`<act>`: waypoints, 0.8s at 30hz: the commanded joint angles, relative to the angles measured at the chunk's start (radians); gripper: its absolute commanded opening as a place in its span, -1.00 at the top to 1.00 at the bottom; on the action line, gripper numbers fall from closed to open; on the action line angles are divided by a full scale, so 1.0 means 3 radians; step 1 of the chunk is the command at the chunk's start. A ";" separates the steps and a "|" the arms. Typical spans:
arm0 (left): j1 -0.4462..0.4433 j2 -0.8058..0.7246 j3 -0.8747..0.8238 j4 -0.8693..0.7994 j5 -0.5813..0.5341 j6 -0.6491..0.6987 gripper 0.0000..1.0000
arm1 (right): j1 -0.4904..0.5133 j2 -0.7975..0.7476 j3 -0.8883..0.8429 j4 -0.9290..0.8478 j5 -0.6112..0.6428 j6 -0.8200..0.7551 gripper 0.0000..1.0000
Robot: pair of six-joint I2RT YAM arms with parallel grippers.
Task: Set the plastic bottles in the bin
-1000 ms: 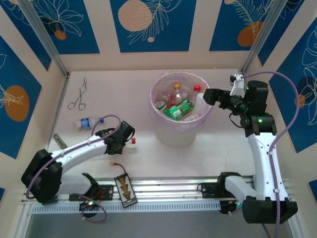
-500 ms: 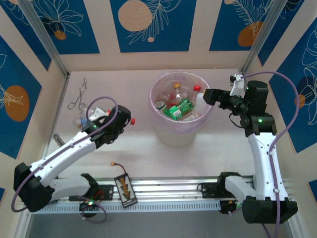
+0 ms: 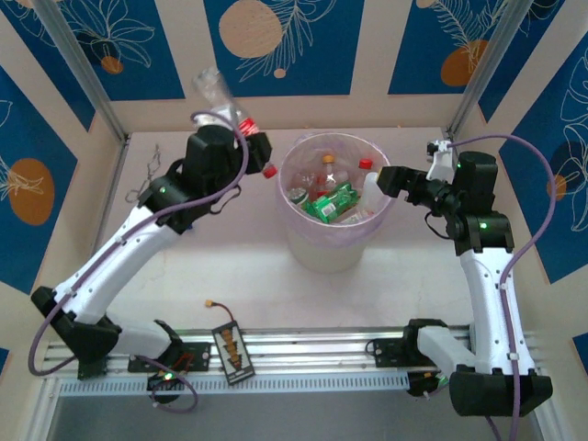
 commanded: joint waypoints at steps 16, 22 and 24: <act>-0.0117 0.1434 0.2090 -0.0968 0.1946 0.1176 1.00 | 0.0113 -0.0101 0.0012 -0.0042 0.0038 0.0404 -0.73; -0.0181 0.1673 0.2221 -0.1186 0.2137 0.1305 1.00 | 0.0108 -0.0135 -0.0033 -0.0027 0.0128 0.0435 -0.71; -0.0206 0.1722 0.2243 -0.1269 0.2183 0.1357 1.00 | 0.0106 -0.0130 -0.0034 -0.0022 0.0126 0.0441 -0.71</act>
